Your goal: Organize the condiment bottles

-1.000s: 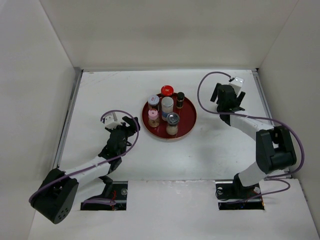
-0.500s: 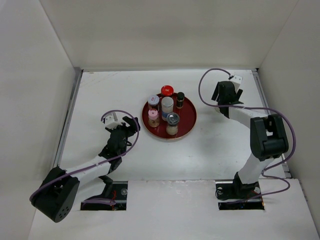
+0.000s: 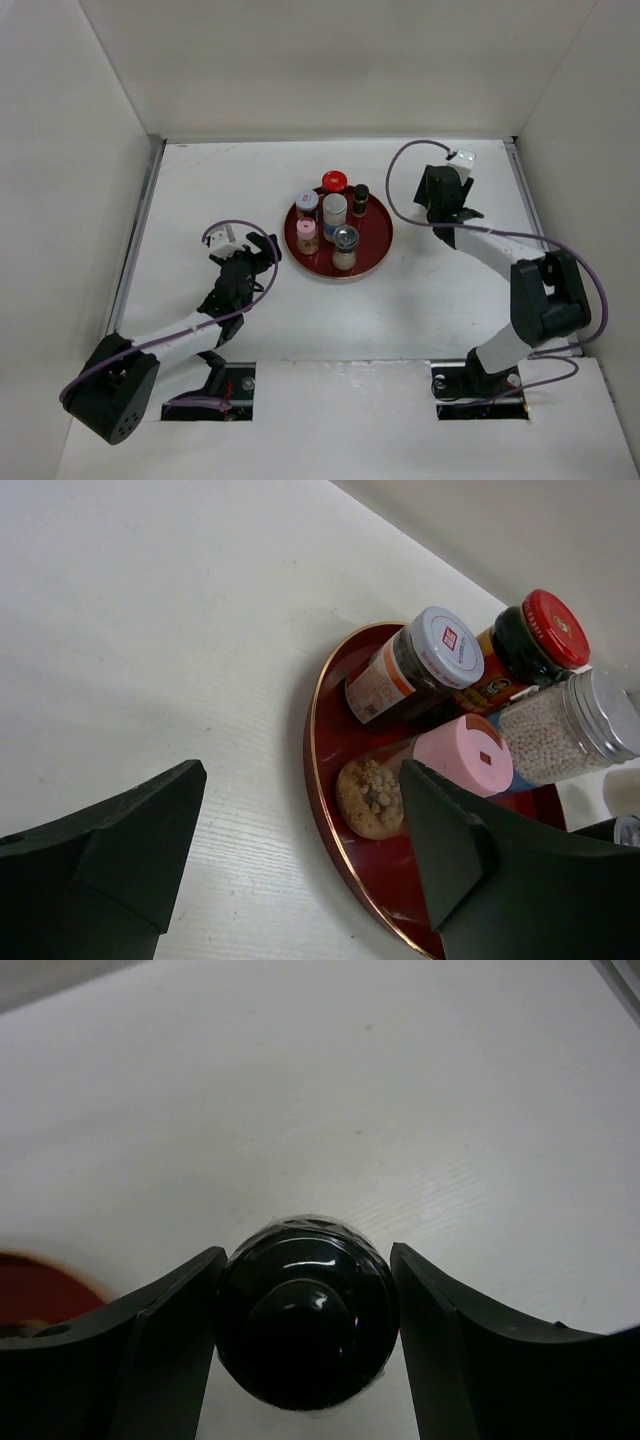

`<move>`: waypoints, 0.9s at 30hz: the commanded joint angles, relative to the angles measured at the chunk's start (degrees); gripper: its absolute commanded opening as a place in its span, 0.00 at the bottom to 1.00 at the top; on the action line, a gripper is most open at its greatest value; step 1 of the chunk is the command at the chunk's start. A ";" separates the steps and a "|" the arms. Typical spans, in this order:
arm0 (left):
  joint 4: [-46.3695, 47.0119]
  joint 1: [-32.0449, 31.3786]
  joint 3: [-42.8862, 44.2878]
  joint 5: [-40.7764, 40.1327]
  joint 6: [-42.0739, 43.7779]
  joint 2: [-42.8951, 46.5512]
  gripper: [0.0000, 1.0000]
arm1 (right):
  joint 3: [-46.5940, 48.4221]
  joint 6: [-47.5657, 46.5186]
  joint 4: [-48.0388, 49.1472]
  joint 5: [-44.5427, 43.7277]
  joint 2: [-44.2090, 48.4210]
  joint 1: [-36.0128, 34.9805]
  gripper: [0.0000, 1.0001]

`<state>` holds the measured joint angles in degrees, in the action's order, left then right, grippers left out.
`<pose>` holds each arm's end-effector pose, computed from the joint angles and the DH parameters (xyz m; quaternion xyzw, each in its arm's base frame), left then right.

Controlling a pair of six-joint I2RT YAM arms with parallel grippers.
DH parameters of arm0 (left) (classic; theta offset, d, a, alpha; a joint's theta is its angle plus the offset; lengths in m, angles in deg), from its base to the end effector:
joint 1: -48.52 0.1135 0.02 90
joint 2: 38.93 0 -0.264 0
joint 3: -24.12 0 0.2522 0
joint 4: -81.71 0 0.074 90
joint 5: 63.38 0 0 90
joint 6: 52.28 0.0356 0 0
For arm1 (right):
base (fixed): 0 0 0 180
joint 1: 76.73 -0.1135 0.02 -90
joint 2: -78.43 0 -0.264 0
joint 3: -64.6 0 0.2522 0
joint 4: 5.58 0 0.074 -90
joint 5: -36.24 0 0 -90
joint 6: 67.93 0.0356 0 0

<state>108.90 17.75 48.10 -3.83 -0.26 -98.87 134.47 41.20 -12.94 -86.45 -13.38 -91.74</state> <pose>0.1771 -0.0844 0.1779 -0.2167 0.7203 -0.1901 0.6310 0.3459 0.0728 0.2323 0.1719 0.8224 -0.0898 0.5348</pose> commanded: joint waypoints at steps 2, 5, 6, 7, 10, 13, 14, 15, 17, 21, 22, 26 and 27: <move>2.12 0.57 0.59 -1.35 -0.34 1.14 0.82 | -0.48 0.02 6.44 -0.71 8.40 -7.87 0.54; 1.94 0.49 0.33 -3.02 -0.34 1.76 0.86 | -1.97 0.29 7.84 0.60 9.37 -12.71 0.55; 1.94 0.49 0.33 -3.38 -0.34 1.67 0.88 | -2.15 0.29 8.28 1.13 9.37 -14.55 0.55; 1.94 0.49 0.33 -3.64 -0.26 1.50 0.95 | -1.98 0.11 8.37 1.48 9.02 -16.13 0.55; 1.94 0.57 0.33 -3.82 -0.17 1.58 1.00 | -1.36 0.02 8.90 1.49 6.83 -19.39 0.56; 1.68 1.01 0.33 -4.43 0.09 1.76 1.00 | -1.36 0.29 10.48 1.57 4.10 -20.98 0.56; 1.16 1.45 0.15 -4.61 -0.08 2.28 1.00 | -1.36 0.20 10.74 1.57 3.31 -21.25 0.56; 0.54 1.54 -0.02 -4.52 -0.25 3.07 1.00 | -1.45 0.37 10.83 1.40 2.43 -21.25 0.56; 0.62 1.63 -0.28 -4.26 -0.34 3.87 1.00 | -1.89 0.81 11.27 1.66 1.20 -21.42 0.56; 0.97 1.54 0.41 -3.82 -0.43 1.76 1.00 | -2.59 1.17 12.06 1.66 -0.74 -21.69 0.60; 0.97 1.28 0.59 -3.65 -0.43 1.59 1.00 | -3.03 1.17 12.15 1.49 -0.91 -21.77 0.61; 1.68 1.10 0.33 -4.00 -0.52 1.93 1.00 | -4.08 1.26 12.24 1.57 -0.65 -22.30 0.79; 1.16 1.10 0.33 -3.82 -0.61 2.54 1.00 | -4.35 1.08 12.24 1.49 -0.48 -22.39 0.84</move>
<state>108.03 19.13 48.08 -7.42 -0.28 -97.32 130.34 41.88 -6.21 -84.40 -15.08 -113.24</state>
